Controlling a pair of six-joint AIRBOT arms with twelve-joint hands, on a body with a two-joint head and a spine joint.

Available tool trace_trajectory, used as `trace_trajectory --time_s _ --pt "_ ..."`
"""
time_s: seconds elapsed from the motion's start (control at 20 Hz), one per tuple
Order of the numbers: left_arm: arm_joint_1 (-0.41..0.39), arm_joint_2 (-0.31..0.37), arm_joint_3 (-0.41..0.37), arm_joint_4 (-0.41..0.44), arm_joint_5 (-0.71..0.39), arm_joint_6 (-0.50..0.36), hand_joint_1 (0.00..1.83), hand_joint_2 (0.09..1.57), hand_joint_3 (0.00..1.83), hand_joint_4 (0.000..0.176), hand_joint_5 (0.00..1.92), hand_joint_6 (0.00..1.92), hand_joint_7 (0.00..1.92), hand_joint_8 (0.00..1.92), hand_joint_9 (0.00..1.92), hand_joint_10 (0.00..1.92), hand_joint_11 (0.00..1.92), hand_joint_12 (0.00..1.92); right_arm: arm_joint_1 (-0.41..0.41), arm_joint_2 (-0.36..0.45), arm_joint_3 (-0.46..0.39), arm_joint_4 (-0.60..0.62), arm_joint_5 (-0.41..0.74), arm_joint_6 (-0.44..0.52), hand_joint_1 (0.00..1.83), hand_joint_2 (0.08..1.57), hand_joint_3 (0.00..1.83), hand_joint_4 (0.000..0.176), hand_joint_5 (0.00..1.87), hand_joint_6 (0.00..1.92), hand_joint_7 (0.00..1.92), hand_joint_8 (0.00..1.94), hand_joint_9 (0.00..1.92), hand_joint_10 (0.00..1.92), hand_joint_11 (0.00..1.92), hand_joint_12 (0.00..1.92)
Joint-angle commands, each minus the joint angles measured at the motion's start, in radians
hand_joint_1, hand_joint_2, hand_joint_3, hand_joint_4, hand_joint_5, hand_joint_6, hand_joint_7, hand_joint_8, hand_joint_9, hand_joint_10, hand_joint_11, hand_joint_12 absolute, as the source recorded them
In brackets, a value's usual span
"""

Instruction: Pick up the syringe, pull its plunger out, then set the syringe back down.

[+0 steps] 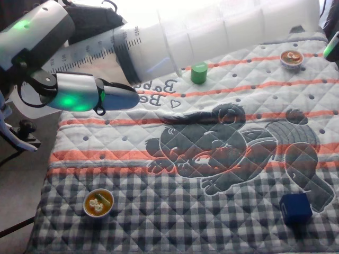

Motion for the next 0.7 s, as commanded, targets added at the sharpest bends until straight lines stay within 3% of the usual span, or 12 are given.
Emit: trace_trajectory --time_s 0.0,0.05,0.1,0.15,0.2,0.25,0.35,0.4,0.45,0.55,0.6,0.65 --pt "-0.012 -0.003 -0.001 0.021 0.144 -0.017 1.23 1.19 0.00 0.000 0.89 0.94 0.81 1.51 0.67 1.57 0.53 1.92 0.007 0.004 0.002 0.013 0.120 -0.001 1.37 1.17 0.00 0.000 0.92 0.92 0.77 1.29 0.83 1.49 0.90 1.63" --pt "-0.012 -0.003 -0.001 0.021 0.144 -0.017 1.23 1.19 0.00 0.000 0.90 0.94 0.79 1.52 0.64 1.59 0.48 1.92 0.007 0.004 0.002 0.013 0.121 -0.001 1.37 1.18 0.00 0.000 0.91 0.93 0.76 1.31 0.82 1.52 0.89 1.65" --pt "-0.012 -0.004 -0.001 0.021 0.144 -0.017 1.23 1.19 0.00 0.000 0.88 0.95 0.81 1.51 0.68 1.62 0.56 1.92 0.007 0.003 0.003 0.013 0.131 -0.001 1.35 1.17 0.00 0.000 0.92 1.03 0.80 1.22 0.80 1.46 0.70 1.66" --pt "-0.012 -0.005 -0.001 0.021 0.144 -0.017 1.23 1.19 0.00 0.000 0.90 0.94 0.79 1.52 0.62 1.59 0.43 1.92 0.007 0.003 0.002 0.013 0.139 -0.001 1.08 0.95 0.00 0.021 0.42 0.57 0.39 0.54 0.37 0.84 0.23 1.48" --pt "-0.012 -0.006 -0.001 0.021 0.143 -0.017 1.23 1.18 0.00 0.000 0.92 0.92 0.80 1.49 0.63 1.56 0.42 1.92 0.007 0.003 0.002 0.012 0.143 -0.001 0.86 0.85 0.00 0.091 0.21 0.25 0.18 0.17 0.19 0.47 0.05 1.29" --pt "-0.012 -0.008 0.000 0.022 0.137 -0.017 1.22 1.19 0.00 0.000 0.90 0.96 0.80 1.49 0.65 1.56 0.48 1.92 0.007 0.003 0.002 0.012 0.146 -0.001 0.75 0.78 0.00 0.124 0.07 0.09 0.04 0.03 0.04 0.09 0.01 0.78" --pt "-0.012 -0.015 0.005 0.022 0.117 -0.017 1.22 1.19 0.00 0.000 0.88 1.00 0.80 1.49 0.65 1.54 0.44 1.92 0.007 0.003 0.002 0.012 0.153 -0.001 0.72 0.78 0.00 0.118 0.04 0.02 0.00 0.00 0.00 0.00 0.00 0.26" --pt "-0.012 -0.023 0.010 0.023 0.093 -0.017 1.21 1.20 0.00 0.000 0.87 1.01 0.80 1.49 0.65 1.54 0.44 1.92 0.007 0.003 0.002 0.012 0.156 -0.001 0.72 0.78 0.00 0.117 0.05 0.01 0.00 0.00 0.00 0.00 0.00 0.17" --pt "-0.013 -0.030 0.015 0.024 0.081 -0.017 1.23 1.18 0.00 0.000 0.89 0.95 0.84 1.46 0.68 1.58 0.49 1.92 0.007 0.003 0.002 0.012 0.157 -0.001 0.68 0.81 0.01 0.107 0.07 0.01 0.00 0.00 0.00 0.00 0.00 0.28" --pt "-0.038 -0.087 0.058 0.037 -0.022 -0.017 1.23 1.16 0.00 0.000 0.83 1.10 0.95 1.20 0.78 1.16 0.49 1.71 0.007 0.003 0.003 0.012 0.162 -0.001 0.70 0.83 0.01 0.095 0.11 0.01 0.01 0.00 0.00 0.00 0.00 0.23" --pt "-0.039 -0.089 0.059 0.037 -0.025 -0.017 1.23 1.16 0.00 0.000 0.83 1.10 0.95 1.20 0.78 1.16 0.49 1.71 0.007 0.003 0.003 0.012 0.162 -0.001 0.70 0.83 0.01 0.095 0.11 0.01 0.01 0.00 0.00 0.00 0.00 0.23" --pt "-0.048 -0.119 0.080 0.044 -0.069 -0.017 1.23 1.18 0.00 0.000 0.84 1.00 0.87 1.40 0.69 1.46 0.51 1.91 0.007 0.001 0.004 0.012 0.162 -0.001 0.69 0.83 0.00 0.095 0.13 0.02 0.04 0.01 0.02 0.01 0.00 0.27"
